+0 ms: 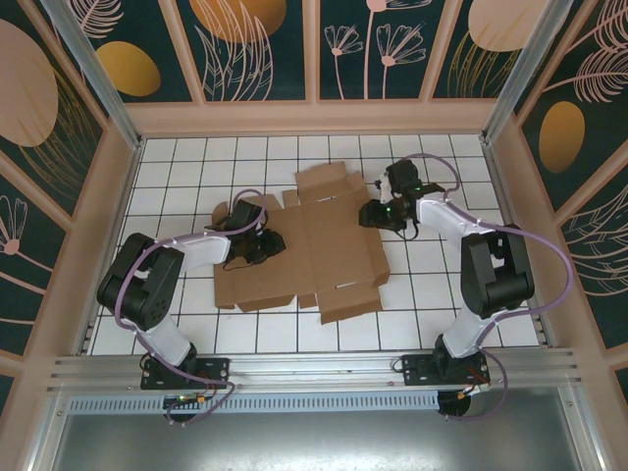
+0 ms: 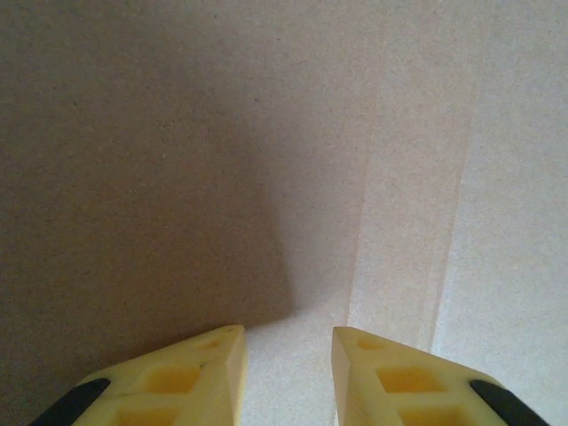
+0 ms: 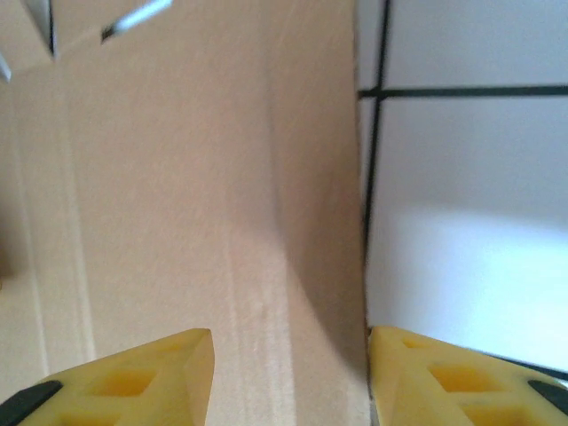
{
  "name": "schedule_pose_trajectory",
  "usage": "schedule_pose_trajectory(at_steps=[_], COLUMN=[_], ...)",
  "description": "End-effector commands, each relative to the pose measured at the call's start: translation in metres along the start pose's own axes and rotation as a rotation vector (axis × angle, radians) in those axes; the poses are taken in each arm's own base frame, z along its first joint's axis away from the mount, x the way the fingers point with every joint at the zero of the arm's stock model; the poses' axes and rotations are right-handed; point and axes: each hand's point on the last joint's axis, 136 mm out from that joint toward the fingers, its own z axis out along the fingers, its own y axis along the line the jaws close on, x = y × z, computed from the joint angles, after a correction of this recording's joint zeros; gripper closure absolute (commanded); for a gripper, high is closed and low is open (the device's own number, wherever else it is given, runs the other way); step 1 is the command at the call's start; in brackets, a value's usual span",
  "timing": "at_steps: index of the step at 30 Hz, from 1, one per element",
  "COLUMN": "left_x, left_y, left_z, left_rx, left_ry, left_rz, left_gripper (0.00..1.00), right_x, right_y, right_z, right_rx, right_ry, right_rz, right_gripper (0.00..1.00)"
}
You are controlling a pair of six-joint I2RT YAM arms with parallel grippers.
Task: Fold the paper box
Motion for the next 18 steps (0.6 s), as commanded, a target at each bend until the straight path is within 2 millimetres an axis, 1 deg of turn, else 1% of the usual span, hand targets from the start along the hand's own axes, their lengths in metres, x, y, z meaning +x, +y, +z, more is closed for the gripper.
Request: schedule_pose_trajectory(at_steps=[1, 5, 7, 9, 12, 15, 18], left_x=[-0.003, -0.004, -0.003, -0.002, -0.002, -0.002, 0.000], left_y=[0.015, 0.015, 0.016, 0.018, 0.018, 0.017, 0.015], left_z=[0.003, 0.002, 0.002, 0.002, 0.001, 0.002, 0.004], left_rx=[-0.045, -0.045, -0.047, -0.050, -0.048, -0.042, -0.029], left_ry=[-0.017, -0.019, -0.019, -0.020, -0.024, -0.022, -0.009], left_rz=[-0.006, -0.004, -0.004, -0.008, -0.005, -0.004, -0.006], left_gripper=[0.69, 0.69, 0.69, 0.69, 0.69, 0.69, 0.69], right_x=[-0.004, 0.008, 0.011, 0.015, 0.025, 0.034, 0.040], right_y=[-0.016, -0.020, -0.025, -0.035, -0.032, -0.024, -0.017], right_z=[0.008, 0.022, 0.024, 0.025, 0.028, 0.032, 0.034], right_rx=[0.007, 0.002, 0.016, 0.053, 0.012, -0.044, -0.087], right_ry=[-0.024, 0.023, 0.023, 0.014, 0.030, 0.057, 0.060], right_rz=[0.032, 0.042, 0.047, 0.054, 0.062, 0.065, 0.063], right_gripper=[0.53, 0.57, 0.56, 0.54, 0.54, 0.55, 0.60])
